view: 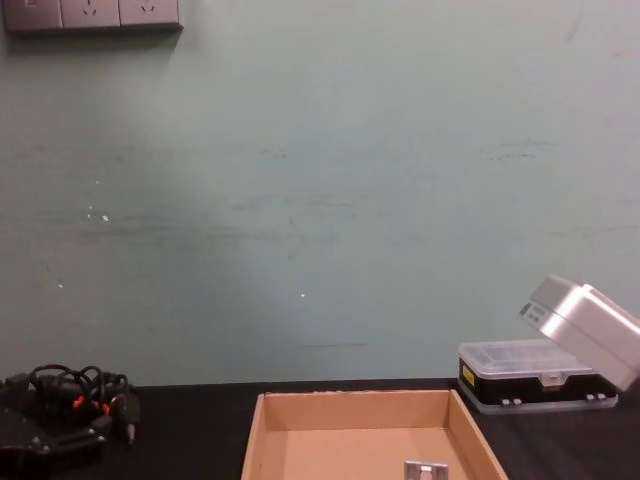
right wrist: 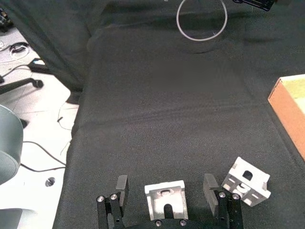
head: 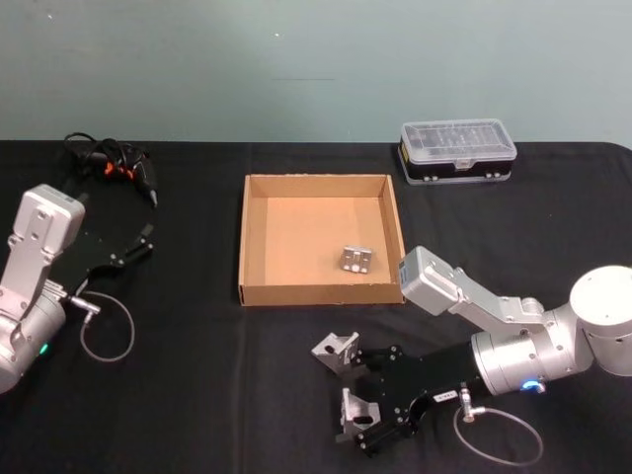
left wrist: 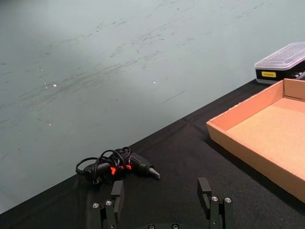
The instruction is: Use one hand to pick up the angle iron from the table and place it into the box.
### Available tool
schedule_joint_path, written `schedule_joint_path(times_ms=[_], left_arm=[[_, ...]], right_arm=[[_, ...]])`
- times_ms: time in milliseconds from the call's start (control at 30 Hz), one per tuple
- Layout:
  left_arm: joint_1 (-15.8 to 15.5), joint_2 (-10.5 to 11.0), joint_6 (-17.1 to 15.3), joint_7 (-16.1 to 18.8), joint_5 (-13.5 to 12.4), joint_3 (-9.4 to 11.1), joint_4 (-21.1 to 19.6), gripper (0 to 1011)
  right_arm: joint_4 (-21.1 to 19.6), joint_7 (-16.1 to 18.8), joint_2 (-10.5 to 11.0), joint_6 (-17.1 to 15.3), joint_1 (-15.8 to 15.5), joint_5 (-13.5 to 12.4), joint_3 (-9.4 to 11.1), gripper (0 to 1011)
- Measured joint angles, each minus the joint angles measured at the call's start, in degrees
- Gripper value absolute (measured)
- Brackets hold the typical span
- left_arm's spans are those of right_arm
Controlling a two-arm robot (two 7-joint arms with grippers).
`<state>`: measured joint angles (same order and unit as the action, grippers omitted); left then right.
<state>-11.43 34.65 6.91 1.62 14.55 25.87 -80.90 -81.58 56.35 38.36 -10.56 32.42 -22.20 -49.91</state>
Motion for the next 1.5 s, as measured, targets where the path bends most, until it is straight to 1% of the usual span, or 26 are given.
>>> schedule_joint_path(times_ms=[367, 467, 533, 567, 600, 700, 767, 800, 867, 900, 933, 967, 1000, 1067, 1167, 1300, 1400, 1500], left_arm=[[0.0, 0.0, 0.0, 0.0, 0.0, 0.0, 0.0, 1011], [0.0, 0.0, 0.0, 0.0, 0.0, 0.0, 0.0, 1011], [0.0, 0.0, 0.0, 0.0, 0.0, 0.0, 0.0, 1011], [0.0, 0.0, 0.0, 0.0, 0.0, 0.0, 0.0, 1011], [0.0, 0.0, 0.0, 0.0, 0.0, 0.0, 0.0, 1011], [0.0, 0.0, 0.0, 0.0, 0.0, 0.0, 0.0, 1011], [0.0, 0.0, 0.0, 0.0, 0.0, 0.0, 0.0, 1011], [0.0, 0.0, 0.0, 0.0, 0.0, 0.0, 0.0, 1011], [0.0, 0.0, 0.0, 0.0, 0.0, 0.0, 0.0, 1011], [0.0, 0.0, 0.0, 0.0, 0.0, 0.0, 0.0, 1011], [0.0, 0.0, 0.0, 0.0, 0.0, 0.0, 0.0, 1011], [0.0, 0.0, 0.0, 0.0, 0.0, 0.0, 0.0, 1011], [0.0, 0.0, 0.0, 0.0, 0.0, 0.0, 0.0, 1011], [0.0, 0.0, 0.0, 0.0, 0.0, 0.0, 0.0, 1011], [0.0, 0.0, 0.0, 0.0, 0.0, 0.0, 0.0, 1011], [0.0, 0.0, 0.0, 0.0, 0.0, 0.0, 0.0, 1011], [0.0, 0.0, 0.0, 0.0, 0.0, 0.0, 0.0, 1011], [0.0, 0.0, 0.0, 0.0, 0.0, 0.0, 0.0, 1011]], right_arm=[[0.3, 0.0, -0.1, 0.0, 0.5, 0.1, -0.8, 997], [0.3, -0.3, -0.1, -0.1, 0.5, 0.1, -0.8, 937], [0.2, -0.5, -0.1, -0.2, 0.4, 0.1, -0.8, 879], [0.2, -0.5, 0.0, -0.2, 0.4, 0.0, -0.8, 879], [0.1, -0.6, 0.0, -0.2, 0.3, 0.0, -0.8, 814], [0.1, -0.8, 0.0, -0.2, 0.3, 0.0, -0.8, 763], [0.0, -0.8, 0.0, -0.2, 0.3, -0.1, -0.8, 682], [0.0, -0.9, 0.1, -0.2, 0.2, -0.1, -0.8, 682], [-0.1, -0.9, 0.1, -0.2, 0.2, -0.1, -0.8, 579], [-0.1, -1.0, 0.1, -0.2, 0.2, -0.1, -0.7, 567], [-0.2, -1.0, 0.1, -0.2, 0.1, -0.1, -0.7, 539], [-0.2, -1.1, 0.2, -0.2, 0.1, -0.1, -0.7, 483], [-0.2, -1.2, 0.2, -0.2, 0.1, -0.1, -0.7, 468], [-0.3, -1.2, 0.3, -0.2, 0.0, -0.1, -0.6, 451], [-0.6, -1.5, 0.4, -0.1, -0.1, -0.2, -0.4, 451], [-1.6, -2.4, 0.8, -0.2, -0.4, -0.4, 0.3, 451], [-3.4, -3.6, 1.4, -0.1, -0.7, -0.7, 1.4, 451], [-6.1, -6.1, 2.1, 0.2, -0.8, -1.1, 3.5, 451]])
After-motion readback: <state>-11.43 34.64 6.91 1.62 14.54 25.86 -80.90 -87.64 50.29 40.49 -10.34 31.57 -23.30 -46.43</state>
